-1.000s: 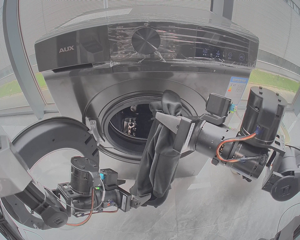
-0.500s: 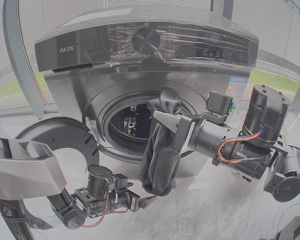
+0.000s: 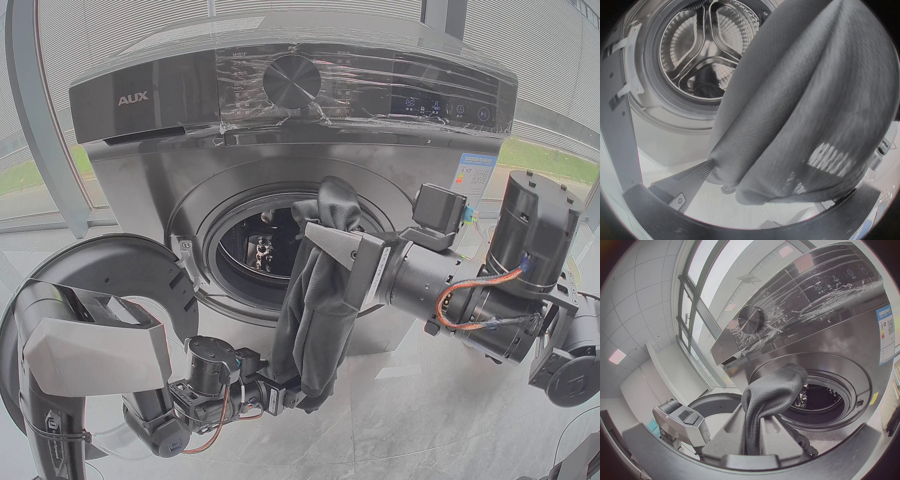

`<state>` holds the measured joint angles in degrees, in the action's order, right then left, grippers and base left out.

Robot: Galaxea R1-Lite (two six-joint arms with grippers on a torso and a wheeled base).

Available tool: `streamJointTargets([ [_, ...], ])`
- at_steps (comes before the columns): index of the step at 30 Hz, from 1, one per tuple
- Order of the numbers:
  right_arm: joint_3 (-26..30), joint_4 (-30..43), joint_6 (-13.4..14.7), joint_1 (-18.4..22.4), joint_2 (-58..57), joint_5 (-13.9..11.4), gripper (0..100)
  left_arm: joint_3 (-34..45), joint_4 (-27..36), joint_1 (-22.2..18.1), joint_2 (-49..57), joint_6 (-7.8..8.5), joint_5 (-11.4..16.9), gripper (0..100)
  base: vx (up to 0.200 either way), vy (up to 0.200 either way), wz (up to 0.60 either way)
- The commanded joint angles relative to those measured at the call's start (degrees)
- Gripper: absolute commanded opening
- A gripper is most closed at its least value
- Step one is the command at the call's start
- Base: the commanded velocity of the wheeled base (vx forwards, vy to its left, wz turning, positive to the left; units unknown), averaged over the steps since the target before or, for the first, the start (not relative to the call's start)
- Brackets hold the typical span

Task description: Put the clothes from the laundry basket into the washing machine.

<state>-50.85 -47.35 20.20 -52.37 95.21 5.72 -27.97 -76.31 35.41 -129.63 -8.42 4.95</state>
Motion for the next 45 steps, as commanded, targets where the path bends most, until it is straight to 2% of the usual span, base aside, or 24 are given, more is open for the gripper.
streamJointTargets([
  [1, 0.05, -0.02, 0.02, -0.10, -0.11, 0.00, 0, 1.33, -0.85, 0.18, -0.88, 0.07, -0.03, 100, 0.000, 0.000, 0.00],
  [3, 0.05, -0.20, 0.02, -0.10, -0.11, 0.00, 0, 1.69, -1.56, 0.45, -1.06, -0.01, -0.03, 100, 0.000, 0.000, 0.00],
  [4, 0.13, -0.29, 0.02, -0.10, -0.11, 0.00, 0, 1.77, -1.91, 0.53, -1.32, -0.10, 0.06, 0, 0.000, 0.000, 0.00],
  [12, 0.22, -1.17, 0.02, -0.01, -0.11, 0.00, 0, 0.89, -3.40, 0.71, -2.73, -0.19, 0.50, 0, 0.000, 0.000, 0.00],
  [20, 2.60, -1.17, -0.60, 1.13, -0.20, 0.00, 0, 2.56, -10.52, -0.08, -1.15, -0.28, 0.41, 0, 0.000, 0.000, 0.00],
  [22, 4.79, -0.99, -1.48, 2.89, -0.20, 0.00, 0, 6.08, -12.63, -0.87, 2.19, -0.28, 0.41, 0, 0.000, 0.000, 0.00],
  [28, 9.71, -1.26, -5.52, 9.66, -0.02, -0.18, 0, 16.36, -12.63, -2.19, 14.06, -0.01, 0.85, 0, 0.000, 0.000, 0.00],
  [30, 10.33, -1.26, -5.43, 10.80, 0.06, -0.18, 0, 18.03, -12.72, -2.19, 16.70, 0.07, 0.94, 0, 0.000, 0.000, 0.00],
  [35, 15.51, -2.13, -5.70, 13.26, -0.02, -0.36, 0, 20.32, -12.63, -2.37, 27.59, -0.19, 5.51, 0, 0.000, 0.000, 0.00],
  [38, 17.80, -4.60, -5.79, 14.31, 0.33, -0.44, 0, 19.79, -12.54, -2.45, 30.41, 0.07, 9.73, 0, 0.000, 0.000, 0.00],
  [41, 18.50, -5.65, -5.79, 14.40, 0.33, -0.27, 0, 19.26, -12.54, -2.54, 30.23, 0.16, 10.87, 0, 0.000, 0.000, 0.00],
  [45, 20.17, -5.74, -5.79, 14.49, 0.06, -0.27, 0, 17.07, -12.54, -2.54, 27.95, 0.69, 10.87, 0, 0.000, 0.000, 0.00],
])
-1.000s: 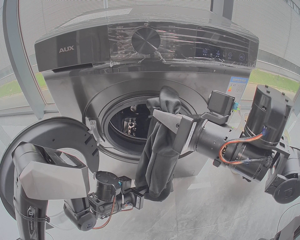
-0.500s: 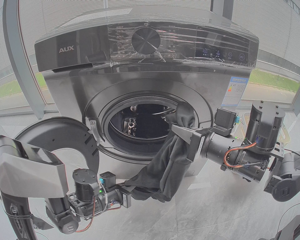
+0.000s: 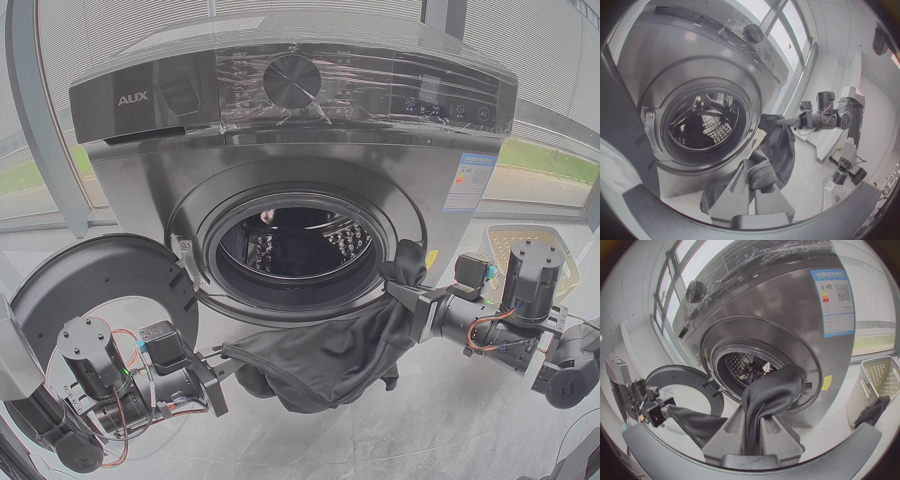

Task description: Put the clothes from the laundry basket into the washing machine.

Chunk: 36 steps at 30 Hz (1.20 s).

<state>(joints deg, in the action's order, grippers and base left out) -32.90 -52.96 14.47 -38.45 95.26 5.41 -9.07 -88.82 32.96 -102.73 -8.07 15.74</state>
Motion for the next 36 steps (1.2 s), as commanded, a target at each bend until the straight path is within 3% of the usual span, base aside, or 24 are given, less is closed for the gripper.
streamJointTargets([
  [1, 2.58, -0.13, -0.06, 0.66, 0.10, 0.04, 0, -2.88, -0.04, -0.18, 0.78, 0.34, 0.08, 0, 0.000, 0.000, 0.00],
  [3, 3.37, -0.13, 0.03, 1.01, 0.37, 0.12, 0, -3.67, -0.04, -0.80, 0.34, 0.16, 0.17, 0, 0.000, 0.000, 0.00],
  [4, 3.81, -0.13, 0.03, 1.36, 0.54, 0.12, 100, -3.76, -0.04, -1.15, 0.07, 0.16, 0.08, 0, 0.000, 0.000, 0.00],
  [13, 9.08, -0.04, -0.67, 2.68, 6.34, -0.14, 100, -4.55, -0.04, -1.32, -0.19, -0.19, -0.36, 0, 0.000, 0.000, 0.00],
  [15, 10.14, -0.48, -3.13, 2.41, 8.54, -0.75, 100, -4.82, -0.04, -1.32, -0.37, -0.28, -0.45, 0, 0.000, 0.000, 0.00],
  [17, 10.23, -1.89, -3.84, 1.71, 9.33, -2.25, 100, -4.99, -0.04, -1.23, -0.72, -0.28, -0.53, 0, 0.000, 0.000, 0.00],
  [21, 10.49, -6.28, -4.89, -1.63, 10.39, -6.29, 100, -5.26, -0.04, -1.32, -1.68, -0.19, -1.24, 0, 0.000, 0.000, 0.00],
  [25, 11.11, -9.53, -5.51, -4.44, 12.50, -8.75, 100, -5.70, -0.04, -1.23, -2.30, -0.10, -1.59, 0, 0.000, 0.000, 0.00],
  [36, 10.31, -16.21, -6.21, -10.95, 17.15, -10.16, 100, -6.93, -0.04, -1.23, -4.14, -0.02, -3.96, 0, 0.000, 0.000, 0.00],
])
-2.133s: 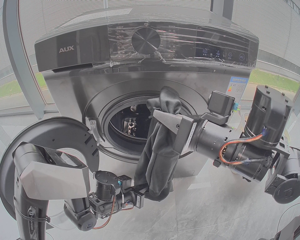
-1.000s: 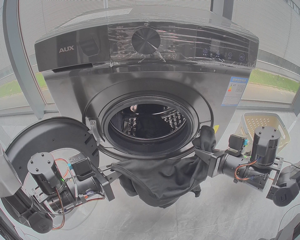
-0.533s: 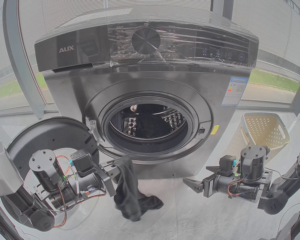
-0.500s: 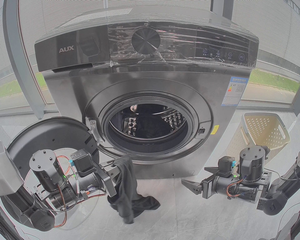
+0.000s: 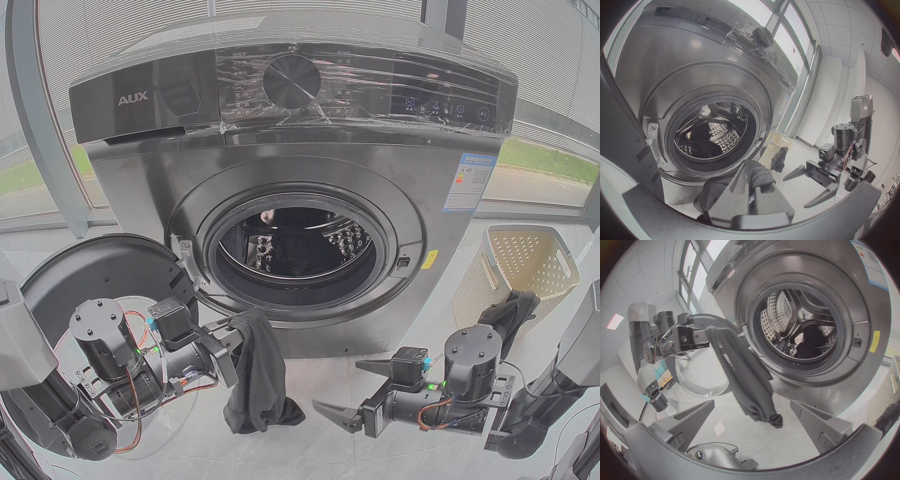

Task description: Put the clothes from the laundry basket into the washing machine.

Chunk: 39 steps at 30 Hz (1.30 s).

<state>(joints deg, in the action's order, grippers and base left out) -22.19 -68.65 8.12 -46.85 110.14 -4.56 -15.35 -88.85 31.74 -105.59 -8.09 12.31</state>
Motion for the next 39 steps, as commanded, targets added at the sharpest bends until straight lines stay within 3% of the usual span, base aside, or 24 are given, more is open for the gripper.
streamJointTargets([
  [1, -0.40, -0.52, 0.23, -3.25, 2.36, -0.10, 100, -0.74, -0.01, -0.02, -1.37, 0.01, -0.62, 0, 0.000, 0.000, 0.00],
  [14, -3.92, -3.25, 4.19, -7.47, 8.16, -0.19, 100, -3.64, -0.01, -0.02, -3.13, -0.08, -4.05, 0, 0.000, 0.000, 0.00],
  [18, -8.49, -5.01, 4.36, -7.38, 13.26, 0.60, 100, -4.69, -0.01, -0.02, -3.04, -0.17, -4.84, 0, 0.000, 0.000, 0.00],
  [21, -12.00, -4.74, 4.27, -7.47, 16.51, 2.54, 100, -5.66, -0.01, -0.02, -3.21, -0.17, -5.90, 0, 0.000, 0.000, 0.00],
  [28, -17.45, -3.95, 4.54, -7.73, 19.41, 2.63, 100, -6.45, -0.01, 0.16, -3.92, -0.26, -6.34, 0, 0.000, 0.000, 0.00],
  [34, -22.55, 0.62, 9.55, -8.17, 19.67, 2.10, 100, -7.15, -0.10, 0.07, -3.92, -0.26, -7.21, 0, 0.000, 0.000, 0.00],
  [39, -25.27, 1.50, 9.81, -7.91, 20.73, 1.92, 100, -7.24, -0.10, 0.07, -3.83, -0.34, -7.39, 0, 0.000, 0.000, 0.00],
])
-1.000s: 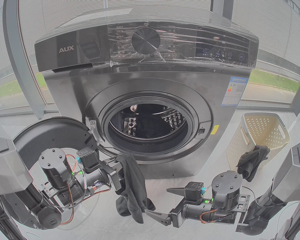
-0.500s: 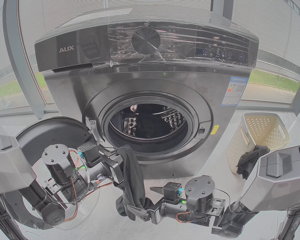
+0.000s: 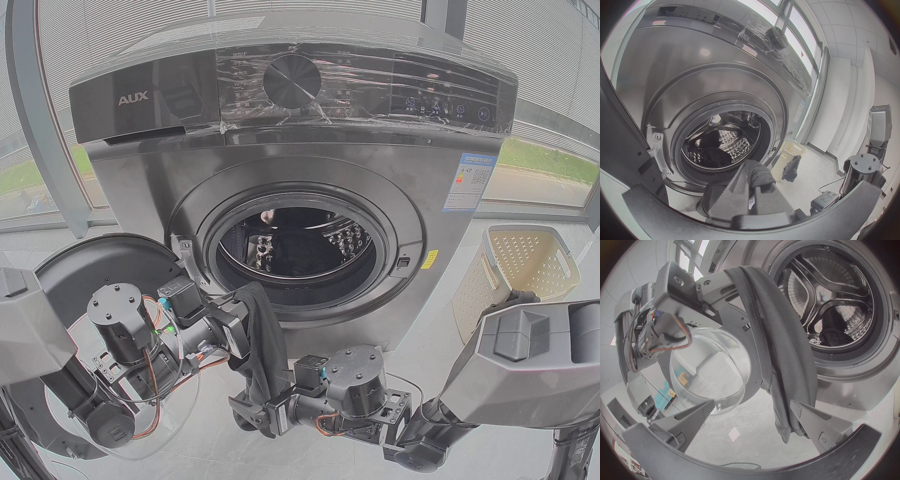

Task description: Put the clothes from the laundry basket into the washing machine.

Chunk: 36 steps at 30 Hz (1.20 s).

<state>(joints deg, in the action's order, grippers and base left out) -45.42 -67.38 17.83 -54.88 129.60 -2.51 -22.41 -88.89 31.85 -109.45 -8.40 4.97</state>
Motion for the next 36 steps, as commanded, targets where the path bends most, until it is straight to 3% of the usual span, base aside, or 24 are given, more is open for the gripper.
streamJointTargets([
  [1, -2.21, 0.23, 0.09, 0.13, 1.45, -0.13, 100, -0.18, -0.05, -0.04, 0.02, -0.04, -0.05, 0, 0.000, 0.000, 0.00],
  [24, -10.65, -0.03, 0.09, 1.44, 9.62, 0.67, 100, -0.01, -0.05, -0.13, 0.20, -0.04, 0.12, 0, 0.000, 0.000, 0.00],
  [27, -11.79, -0.03, -0.17, 1.53, 10.41, 1.81, 100, -0.01, -0.05, -0.13, 0.20, -0.04, 0.12, 0, 0.000, 0.000, 0.00],
  [28, -12.15, -0.03, -0.17, 1.62, 10.68, 2.07, 0, -0.01, -0.05, -0.13, 0.29, -0.04, 0.12, 0, 0.000, 0.000, 0.00],
  [36, -13.73, 0.05, -0.96, 3.03, 11.82, 3.39, 0, -0.01, -0.05, -0.13, 0.29, -0.04, 0.12, 0, 0.000, 0.000, 0.00],
])
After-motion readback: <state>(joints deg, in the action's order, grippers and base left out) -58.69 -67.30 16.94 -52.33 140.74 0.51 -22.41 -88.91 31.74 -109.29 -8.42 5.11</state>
